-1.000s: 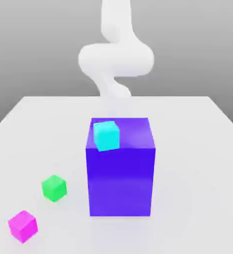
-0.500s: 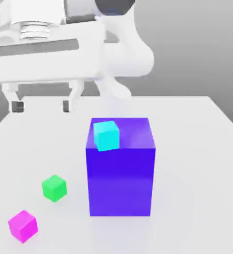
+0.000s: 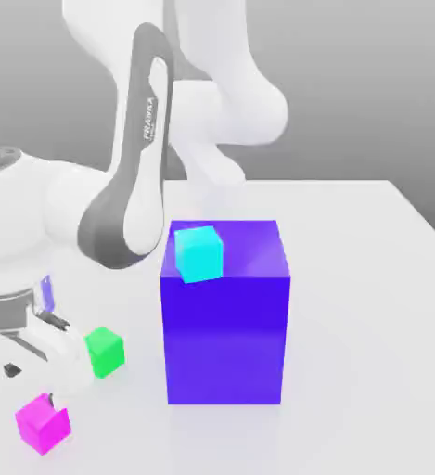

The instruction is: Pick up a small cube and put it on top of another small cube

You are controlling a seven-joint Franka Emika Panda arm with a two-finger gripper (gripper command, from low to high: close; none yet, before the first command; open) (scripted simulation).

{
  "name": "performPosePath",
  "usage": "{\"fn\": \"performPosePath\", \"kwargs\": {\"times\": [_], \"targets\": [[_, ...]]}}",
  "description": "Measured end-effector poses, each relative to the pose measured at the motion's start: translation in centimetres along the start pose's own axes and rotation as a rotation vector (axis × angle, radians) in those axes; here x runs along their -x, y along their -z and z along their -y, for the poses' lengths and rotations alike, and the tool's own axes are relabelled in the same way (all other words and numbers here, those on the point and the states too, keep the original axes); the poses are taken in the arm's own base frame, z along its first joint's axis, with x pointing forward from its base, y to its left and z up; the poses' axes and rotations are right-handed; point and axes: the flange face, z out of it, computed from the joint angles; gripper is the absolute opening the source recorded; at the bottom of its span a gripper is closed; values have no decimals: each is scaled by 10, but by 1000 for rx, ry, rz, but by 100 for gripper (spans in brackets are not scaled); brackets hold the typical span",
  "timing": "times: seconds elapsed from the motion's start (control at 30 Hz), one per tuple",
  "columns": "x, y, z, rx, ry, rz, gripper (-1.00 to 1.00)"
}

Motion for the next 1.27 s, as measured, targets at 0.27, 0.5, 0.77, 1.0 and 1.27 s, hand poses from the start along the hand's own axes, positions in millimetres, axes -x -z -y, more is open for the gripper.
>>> {"fn": "performPosePath", "kwargs": {"times": [0.27,0.5,0.77,1.0,1.27], "targets": [[0,-32,-2,2,-3,2,-100],[4,33,-10,0,-42,9,-100],[34,68,-77,-6,-341,31,-100],[67,76,-129,1,-562,4,-100],[70,20,-132,2,-575,2,100]]}}
